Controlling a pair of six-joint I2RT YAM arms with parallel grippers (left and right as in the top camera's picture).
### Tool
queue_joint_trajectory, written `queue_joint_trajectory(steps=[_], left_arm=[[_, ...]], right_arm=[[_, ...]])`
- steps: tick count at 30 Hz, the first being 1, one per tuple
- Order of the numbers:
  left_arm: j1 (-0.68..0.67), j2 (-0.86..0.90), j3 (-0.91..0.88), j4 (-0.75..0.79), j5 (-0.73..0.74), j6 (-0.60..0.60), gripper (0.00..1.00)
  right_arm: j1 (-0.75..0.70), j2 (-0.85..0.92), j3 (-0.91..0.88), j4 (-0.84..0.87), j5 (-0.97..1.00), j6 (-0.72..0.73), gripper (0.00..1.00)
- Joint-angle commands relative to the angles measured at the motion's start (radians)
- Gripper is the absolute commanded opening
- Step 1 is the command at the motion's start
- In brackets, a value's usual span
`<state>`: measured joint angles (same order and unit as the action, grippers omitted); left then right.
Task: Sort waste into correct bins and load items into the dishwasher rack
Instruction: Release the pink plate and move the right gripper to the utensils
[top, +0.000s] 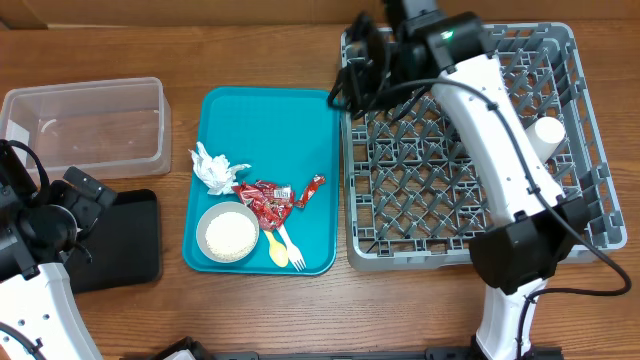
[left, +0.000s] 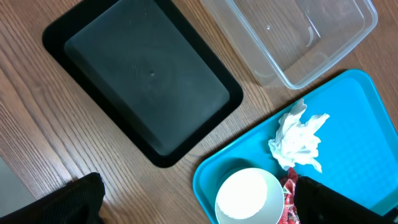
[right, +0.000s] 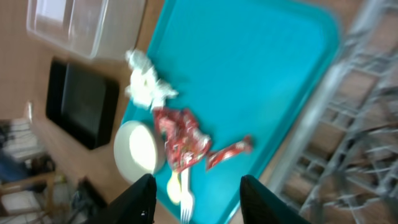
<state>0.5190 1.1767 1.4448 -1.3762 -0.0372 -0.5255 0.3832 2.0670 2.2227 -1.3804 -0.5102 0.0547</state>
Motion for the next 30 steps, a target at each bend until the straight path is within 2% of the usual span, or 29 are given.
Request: queue_joint_trajectory(steps=[1, 5, 10, 14, 19, 21, 27, 28, 30], left_arm=[[0.004, 0.002, 0.016, 0.000, 0.005, -0.017, 1.00], [0.004, 0.002, 0.016, 0.000, 0.005, -0.017, 1.00], [0.004, 0.002, 0.016, 0.000, 0.005, -0.017, 1.00], [0.004, 0.002, 0.016, 0.000, 0.005, -0.017, 1.00], [0.004, 0.002, 0.016, 0.000, 0.005, -0.017, 1.00], [0.004, 0.002, 0.016, 0.000, 0.005, -0.017, 1.00], [0.004, 0.002, 0.016, 0.001, 0.012, -0.021, 1.00], [0.004, 0.002, 0.016, 0.000, 0.012, -0.021, 1.00], [0.004, 0.002, 0.016, 0.000, 0.011, -0.021, 1.00]], right_arm=[[0.053, -0.034, 0.023, -0.031, 0.002, 0.018, 0.55], [0.138, -0.032, 0.022, -0.124, 0.029, 0.018, 0.53], [0.253, -0.024, 0.000, -0.159, 0.208, 0.034, 0.54], [0.248, -0.025, 0.000, -0.127, 0.349, 0.131, 0.54], [0.172, -0.055, 0.000, -0.122, 0.344, 0.160, 0.54], [0.146, -0.094, 0.000, -0.116, 0.338, 0.159, 0.60], [0.189, -0.083, -0.077, -0.219, 0.307, 0.156, 0.58], [0.216, -0.079, -0.134, -0.204, 0.307, 0.156, 0.55], [0.274, -0.075, -0.303, -0.131, 0.270, 0.159, 0.43]])
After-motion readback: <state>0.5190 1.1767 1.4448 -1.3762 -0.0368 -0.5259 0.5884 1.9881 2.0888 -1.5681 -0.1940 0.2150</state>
